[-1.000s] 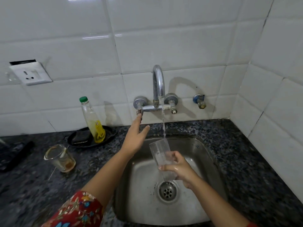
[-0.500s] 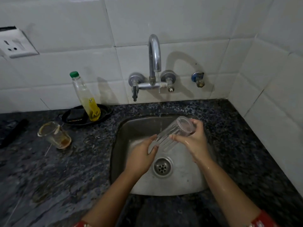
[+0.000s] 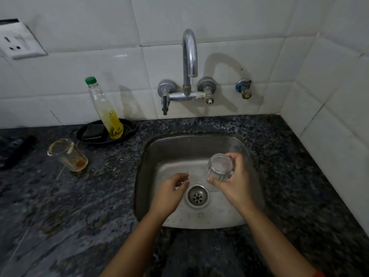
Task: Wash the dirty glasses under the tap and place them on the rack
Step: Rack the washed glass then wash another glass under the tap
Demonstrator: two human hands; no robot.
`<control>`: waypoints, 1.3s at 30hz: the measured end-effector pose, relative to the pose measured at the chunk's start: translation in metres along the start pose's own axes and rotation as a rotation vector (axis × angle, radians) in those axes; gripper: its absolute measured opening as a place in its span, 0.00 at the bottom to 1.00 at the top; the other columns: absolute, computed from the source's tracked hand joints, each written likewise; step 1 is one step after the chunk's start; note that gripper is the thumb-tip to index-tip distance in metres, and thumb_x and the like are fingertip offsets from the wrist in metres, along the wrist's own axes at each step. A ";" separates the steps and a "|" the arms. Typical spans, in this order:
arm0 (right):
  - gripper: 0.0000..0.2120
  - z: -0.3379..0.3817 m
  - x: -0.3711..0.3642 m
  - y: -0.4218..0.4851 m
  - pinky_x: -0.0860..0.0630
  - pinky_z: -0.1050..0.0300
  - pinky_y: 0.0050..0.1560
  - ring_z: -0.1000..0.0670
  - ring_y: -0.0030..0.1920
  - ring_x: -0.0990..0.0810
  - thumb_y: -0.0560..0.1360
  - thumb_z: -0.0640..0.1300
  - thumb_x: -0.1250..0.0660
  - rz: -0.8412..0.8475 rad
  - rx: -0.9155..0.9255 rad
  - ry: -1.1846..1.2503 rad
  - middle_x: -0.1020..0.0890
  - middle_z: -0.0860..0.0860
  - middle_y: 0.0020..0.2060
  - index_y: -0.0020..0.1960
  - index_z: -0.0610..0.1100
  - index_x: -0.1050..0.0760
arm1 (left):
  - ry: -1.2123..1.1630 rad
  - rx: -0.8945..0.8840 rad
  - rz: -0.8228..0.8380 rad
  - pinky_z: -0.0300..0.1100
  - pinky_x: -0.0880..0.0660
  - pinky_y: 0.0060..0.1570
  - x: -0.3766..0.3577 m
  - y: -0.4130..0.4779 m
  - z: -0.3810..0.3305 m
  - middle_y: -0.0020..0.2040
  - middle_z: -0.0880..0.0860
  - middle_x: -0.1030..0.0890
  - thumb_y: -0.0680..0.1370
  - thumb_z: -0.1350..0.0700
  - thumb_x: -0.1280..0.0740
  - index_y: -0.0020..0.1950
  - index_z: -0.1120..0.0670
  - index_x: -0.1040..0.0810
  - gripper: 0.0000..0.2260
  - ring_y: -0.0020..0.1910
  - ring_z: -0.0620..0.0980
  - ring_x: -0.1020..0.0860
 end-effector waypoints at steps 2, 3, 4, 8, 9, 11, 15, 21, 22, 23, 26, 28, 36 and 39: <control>0.33 0.000 -0.001 -0.002 0.24 0.55 0.50 0.55 0.50 0.23 0.58 0.39 0.18 -0.061 -0.038 0.054 0.25 0.59 0.49 0.51 0.58 0.35 | -0.041 -0.004 0.024 0.36 0.25 0.56 0.005 0.005 -0.001 0.57 0.48 0.18 0.80 0.55 0.35 0.63 0.53 0.22 0.12 0.56 0.44 0.21; 0.33 0.000 -0.002 -0.002 0.24 0.56 0.49 0.54 0.50 0.23 0.58 0.38 0.19 -0.108 -0.085 0.109 0.24 0.58 0.49 0.52 0.56 0.34 | -0.087 -0.007 0.032 0.32 0.26 0.53 0.009 0.008 -0.002 0.57 0.48 0.18 0.81 0.56 0.35 0.63 0.54 0.21 0.12 0.56 0.44 0.21; 0.32 -0.002 -0.004 -0.001 0.24 0.57 0.49 0.52 0.51 0.22 0.59 0.37 0.19 -0.162 -0.160 0.194 0.24 0.56 0.50 0.54 0.52 0.33 | -0.168 0.003 0.036 0.29 0.26 0.51 0.014 0.011 -0.004 0.57 0.49 0.18 0.81 0.57 0.36 0.62 0.54 0.21 0.11 0.56 0.44 0.21; 0.22 -0.004 -0.039 -0.002 0.21 0.49 0.46 0.44 0.60 0.22 0.69 0.40 0.25 -0.190 -0.603 0.804 0.23 0.44 0.61 0.58 0.46 0.31 | -0.619 0.131 0.002 0.40 0.26 0.54 0.055 0.016 0.000 0.55 0.48 0.16 0.81 0.56 0.37 0.60 0.52 0.21 0.09 0.54 0.47 0.18; 0.17 0.005 -0.055 -0.002 0.21 0.48 0.47 0.42 0.62 0.24 0.71 0.41 0.28 -0.149 -0.677 0.922 0.24 0.43 0.63 0.57 0.45 0.28 | -0.705 0.150 -0.028 0.43 0.25 0.56 0.072 0.016 0.004 0.55 0.49 0.16 0.81 0.56 0.37 0.60 0.52 0.21 0.09 0.54 0.48 0.18; 0.09 0.034 -0.090 -0.003 0.23 0.46 0.51 0.38 0.64 0.26 0.74 0.43 0.31 -0.094 -0.761 1.106 0.27 0.39 0.64 0.53 0.45 0.25 | -0.823 0.145 -0.091 0.43 0.25 0.53 0.113 0.014 0.013 0.54 0.50 0.15 0.81 0.58 0.38 0.59 0.52 0.21 0.10 0.53 0.49 0.17; 0.06 0.104 -0.180 -0.006 0.24 0.46 0.50 0.39 0.56 0.21 0.75 0.45 0.33 0.009 -0.780 1.230 0.23 0.37 0.58 0.50 0.42 0.25 | -0.866 0.054 -0.189 0.40 0.24 0.49 0.220 0.002 0.035 0.51 0.48 0.14 0.81 0.59 0.39 0.58 0.51 0.21 0.10 0.49 0.45 0.16; 0.13 0.198 -0.329 -0.005 0.24 0.45 0.51 0.38 0.62 0.23 0.74 0.44 0.32 0.217 -0.746 1.187 0.22 0.39 0.59 0.57 0.41 0.26 | -0.866 -0.012 -0.413 0.33 0.23 0.40 0.378 -0.011 0.100 0.46 0.49 0.14 0.81 0.62 0.39 0.56 0.53 0.20 0.10 0.44 0.45 0.17; 0.15 0.212 -0.353 -0.004 0.23 0.45 0.51 0.39 0.61 0.23 0.74 0.43 0.32 0.251 -0.736 1.171 0.22 0.39 0.59 0.60 0.42 0.26 | -0.863 -0.005 -0.453 0.32 0.23 0.40 0.401 -0.014 0.113 0.45 0.48 0.14 0.81 0.62 0.39 0.56 0.53 0.20 0.10 0.44 0.45 0.17; 0.17 0.225 -0.377 -0.003 0.23 0.45 0.51 0.39 0.62 0.23 0.74 0.43 0.32 0.282 -0.729 1.150 0.22 0.39 0.60 0.62 0.42 0.27 | -0.863 0.003 -0.488 0.33 0.23 0.41 0.421 -0.017 0.127 0.45 0.47 0.14 0.81 0.61 0.39 0.56 0.53 0.20 0.10 0.45 0.45 0.17; 0.19 0.254 -0.446 0.001 0.23 0.45 0.53 0.40 0.61 0.22 0.74 0.43 0.31 0.376 -0.712 1.051 0.22 0.40 0.60 0.64 0.42 0.27 | -0.858 0.052 -0.592 0.39 0.26 0.46 0.473 -0.024 0.167 0.47 0.47 0.14 0.81 0.60 0.38 0.56 0.51 0.20 0.09 0.48 0.47 0.17; 0.21 0.269 -0.492 0.007 0.22 0.46 0.52 0.40 0.59 0.22 0.73 0.43 0.30 0.418 -0.680 0.978 0.22 0.40 0.60 0.64 0.41 0.28 | -0.864 0.084 -0.651 0.40 0.26 0.48 0.502 -0.028 0.191 0.49 0.49 0.15 0.81 0.60 0.39 0.57 0.52 0.21 0.09 0.49 0.47 0.18; 0.31 0.298 -0.633 0.048 0.21 0.50 0.51 0.45 0.56 0.22 0.68 0.41 0.23 0.330 -0.331 0.524 0.25 0.47 0.59 0.62 0.45 0.39 | -0.842 0.192 -0.754 0.45 0.27 0.56 0.564 -0.022 0.262 0.50 0.48 0.16 0.81 0.58 0.37 0.58 0.52 0.22 0.08 0.49 0.46 0.19; 0.32 0.305 -0.666 0.058 0.26 0.62 0.45 0.49 0.51 0.26 0.67 0.37 0.24 0.370 -0.082 0.287 0.27 0.48 0.52 0.64 0.43 0.40 | -0.845 0.210 -0.764 0.42 0.27 0.53 0.571 -0.016 0.278 0.51 0.48 0.16 0.81 0.57 0.38 0.57 0.51 0.22 0.08 0.50 0.46 0.19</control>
Point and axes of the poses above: each hand's wrist, its own y-axis towards the middle knuckle, its own x-axis out of the back of the hand, z = x × y, the point moved 5 cm from there along y, towards the middle knuckle
